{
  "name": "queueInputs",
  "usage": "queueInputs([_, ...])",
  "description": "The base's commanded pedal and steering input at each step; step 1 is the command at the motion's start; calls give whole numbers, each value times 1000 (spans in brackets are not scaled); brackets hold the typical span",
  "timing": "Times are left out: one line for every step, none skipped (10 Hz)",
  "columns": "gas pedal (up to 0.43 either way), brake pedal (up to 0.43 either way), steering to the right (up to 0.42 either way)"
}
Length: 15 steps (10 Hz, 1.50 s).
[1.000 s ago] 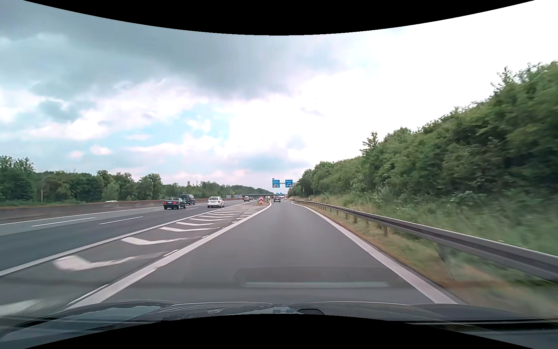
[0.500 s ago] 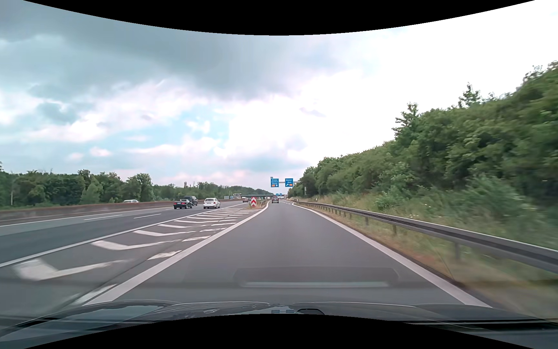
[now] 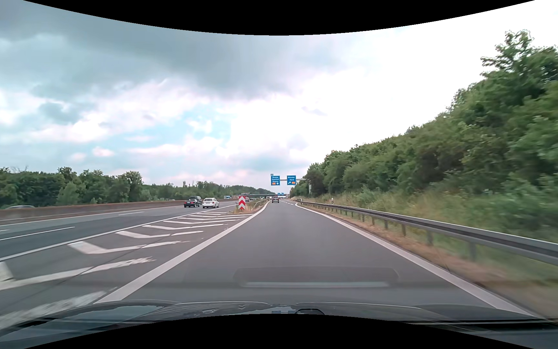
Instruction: Follow the waypoints while adhering to traffic rules and regulations
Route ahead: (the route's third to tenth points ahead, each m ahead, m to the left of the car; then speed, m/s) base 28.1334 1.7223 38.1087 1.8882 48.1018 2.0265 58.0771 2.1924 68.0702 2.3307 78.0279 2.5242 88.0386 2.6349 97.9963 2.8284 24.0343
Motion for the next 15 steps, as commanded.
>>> queueInputs([240, 0, -9])
queueInputs([240, 0, -9])
queueInputs([240, 0, -9])
queueInputs([240, 0, -9])
queueInputs([240, 0, -9])
queueInputs([240, 0, -9])
queueInputs([240, 0, -9])
queueInputs([240, 0, -8])
queueInputs([240, 0, -8])
queueInputs([240, 0, -7])
queueInputs([240, 0, -8])
queueInputs([228, 0, -7])
queueInputs([228, 0, -7])
queueInputs([228, 0, -7])
queueInputs([228, 0, -7])
